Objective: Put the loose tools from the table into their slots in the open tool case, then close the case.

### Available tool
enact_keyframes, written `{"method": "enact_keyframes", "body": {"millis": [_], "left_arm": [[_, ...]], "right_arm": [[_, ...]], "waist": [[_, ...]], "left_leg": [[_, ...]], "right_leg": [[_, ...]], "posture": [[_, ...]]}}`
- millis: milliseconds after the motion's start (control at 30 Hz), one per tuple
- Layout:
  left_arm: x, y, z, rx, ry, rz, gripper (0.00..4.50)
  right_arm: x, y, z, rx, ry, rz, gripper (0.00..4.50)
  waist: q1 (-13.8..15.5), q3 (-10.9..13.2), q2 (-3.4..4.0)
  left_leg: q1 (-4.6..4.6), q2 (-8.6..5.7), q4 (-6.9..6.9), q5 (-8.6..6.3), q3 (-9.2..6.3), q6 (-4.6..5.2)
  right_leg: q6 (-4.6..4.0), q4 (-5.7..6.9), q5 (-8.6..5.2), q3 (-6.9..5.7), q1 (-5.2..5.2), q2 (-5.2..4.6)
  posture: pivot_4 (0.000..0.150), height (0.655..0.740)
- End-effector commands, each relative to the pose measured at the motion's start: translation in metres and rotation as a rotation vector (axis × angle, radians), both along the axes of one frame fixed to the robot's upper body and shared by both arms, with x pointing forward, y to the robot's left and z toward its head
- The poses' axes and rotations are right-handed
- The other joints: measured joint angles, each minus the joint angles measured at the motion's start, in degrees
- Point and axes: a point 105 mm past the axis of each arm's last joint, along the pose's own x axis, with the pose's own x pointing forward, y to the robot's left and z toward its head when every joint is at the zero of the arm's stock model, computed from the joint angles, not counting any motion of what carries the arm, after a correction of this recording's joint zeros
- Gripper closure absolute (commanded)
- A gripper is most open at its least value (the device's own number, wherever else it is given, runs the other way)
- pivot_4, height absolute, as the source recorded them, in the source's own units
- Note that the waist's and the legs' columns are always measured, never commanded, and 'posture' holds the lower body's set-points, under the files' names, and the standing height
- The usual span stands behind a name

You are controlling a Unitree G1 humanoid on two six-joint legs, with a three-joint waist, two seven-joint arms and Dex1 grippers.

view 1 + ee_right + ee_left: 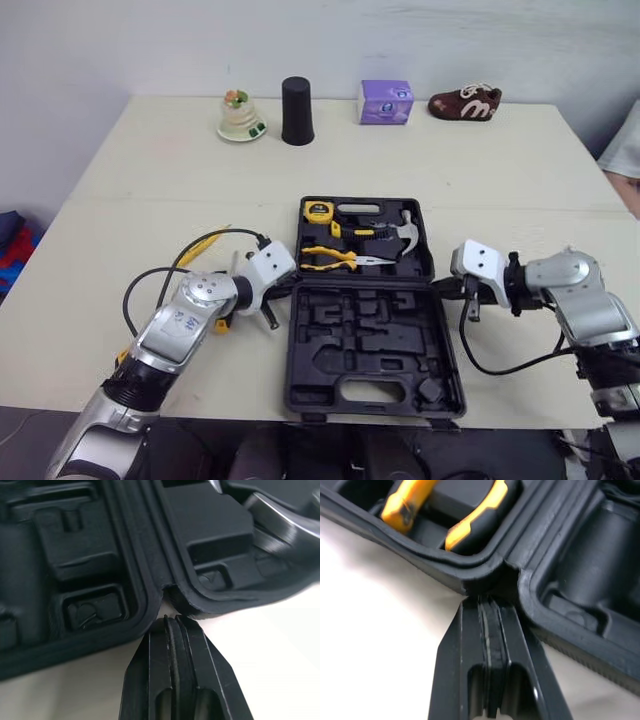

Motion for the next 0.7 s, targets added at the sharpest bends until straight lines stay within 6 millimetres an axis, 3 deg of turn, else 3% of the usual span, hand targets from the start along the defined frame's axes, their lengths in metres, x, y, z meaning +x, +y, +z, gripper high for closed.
{"method": "enact_keyframes", "body": {"millis": [33, 233, 400, 567, 700], "left_arm": [[-0.005, -0.021, 0.009, -0.027, -0.040, -0.110, 4.50], [-0.009, -0.017, 0.006, -0.023, -0.013, -0.124, 4.50], [-0.017, -0.012, 0.006, -0.027, 0.005, -0.141, 4.50], [-0.014, 0.031, 0.025, 0.003, -0.046, -0.035, 4.50], [-0.025, 0.077, 0.043, -0.003, -0.026, 0.062, 3.10]], "right_arm": [[-0.002, 0.013, 0.024, 0.035, -0.115, 0.042, 4.47], [-0.002, 0.010, 0.015, 0.015, -0.131, 0.015, 4.47], [0.004, 0.003, 0.020, 0.013, -0.185, -0.023, 4.47], [-0.016, -0.020, 0.049, 0.081, -0.261, -0.059, 4.47], [-0.046, -0.043, 0.081, 0.219, -0.235, -0.150, 3.07]], "waist": [[0.1, 0.0, 0.00], [0.2, 0.0, 0.00], [0.0, 0.0, 0.00], [0.1, 0.0, -0.02], [0.1, 0.1, -0.03]], "left_leg": [[0.00, 0.00, 0.00, 0.00, -0.02, 0.01], [-0.03, -0.02, -0.01, -0.03, -0.03, 0.05], [-0.03, 0.00, -0.01, -0.05, -0.01, 0.06], [-0.03, 0.00, -0.12, -0.04, -0.01, 0.05], [0.02, 0.03, -0.28, -0.15, -0.05, 0.24]], "right_leg": [[0.00, -0.01, 0.00, -0.02, 0.00, 0.00], [0.00, -0.06, 0.00, -0.02, 0.00, -0.03], [0.00, -0.08, 0.00, -0.02, -0.01, 0.00], [0.00, -0.13, -0.01, 0.00, -0.01, 0.00], [0.00, -0.19, -0.01, -0.03, -0.01, 0.00]], "posture": [[0.150, 0.7400], [0.150, 0.7400], [0.150, 0.7400], [0.150, 0.7400], [0.150, 0.7400]]}}
